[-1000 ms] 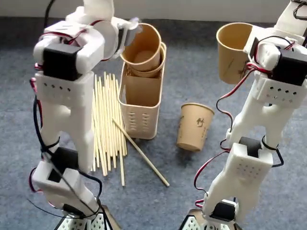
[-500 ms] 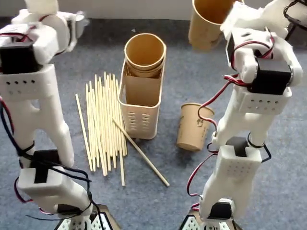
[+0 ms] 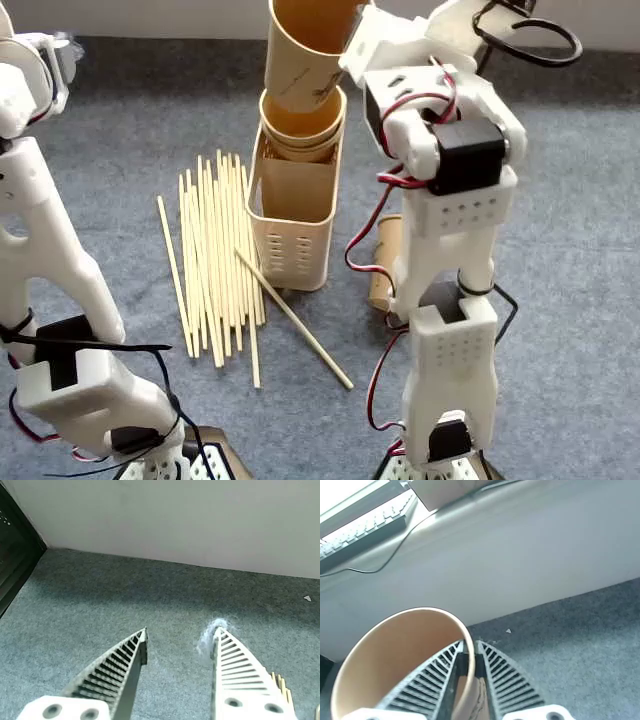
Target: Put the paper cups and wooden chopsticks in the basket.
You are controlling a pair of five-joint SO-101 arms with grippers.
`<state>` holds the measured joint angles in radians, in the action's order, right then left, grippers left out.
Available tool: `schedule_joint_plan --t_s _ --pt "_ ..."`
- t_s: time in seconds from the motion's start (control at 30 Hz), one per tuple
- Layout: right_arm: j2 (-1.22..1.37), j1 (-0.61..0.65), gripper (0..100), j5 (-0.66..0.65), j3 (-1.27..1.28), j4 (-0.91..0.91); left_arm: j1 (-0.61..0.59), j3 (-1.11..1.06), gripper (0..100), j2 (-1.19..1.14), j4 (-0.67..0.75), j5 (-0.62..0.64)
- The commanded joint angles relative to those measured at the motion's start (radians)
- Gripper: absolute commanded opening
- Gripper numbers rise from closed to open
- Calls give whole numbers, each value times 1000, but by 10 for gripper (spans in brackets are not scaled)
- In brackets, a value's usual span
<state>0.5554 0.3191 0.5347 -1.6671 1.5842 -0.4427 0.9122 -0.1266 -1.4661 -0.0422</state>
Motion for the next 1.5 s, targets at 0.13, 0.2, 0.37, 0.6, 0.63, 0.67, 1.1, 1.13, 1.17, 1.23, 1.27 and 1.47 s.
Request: schedule_joint_plan --t_s 0.13,0.2,0.37,0.6,0.63,0.67,1.1,1.13,1.17,1.23,1.27,1.47 --pt "183 -27 23 -69 -96 -18 -18 -1 214 10 3 -6" --pt "209 -33 23 -109 -96 -10 -31 -1 214 10 5 -6" --pt "240 -10 23 -221 -99 81 -36 1 214 10 6 -6" --pt "381 47 23 -341 -94 177 -36 1 214 12 3 -5" --pt "410 59 23 -342 -97 176 -36 1 214 12 3 -5" --pt "437 71 23 -344 -99 176 -36 1 214 12 3 -5" --pt "128 99 350 -345 -97 177 -31 1 214 10 3 -5" --pt "96 99 350 -345 -97 177 -31 1 214 10 3 -5" --pt "65 99 350 -345 -99 176 -31 1 214 10 3 -5" --pt "4 99 350 -345 -99 176 -30 1 214 10 3 -5" --pt "-27 99 350 -345 -101 176 -30 1 214 10 3 -5" --pt "-228 8 350 -376 -96 179 -30 -1 214 10 3 -5"
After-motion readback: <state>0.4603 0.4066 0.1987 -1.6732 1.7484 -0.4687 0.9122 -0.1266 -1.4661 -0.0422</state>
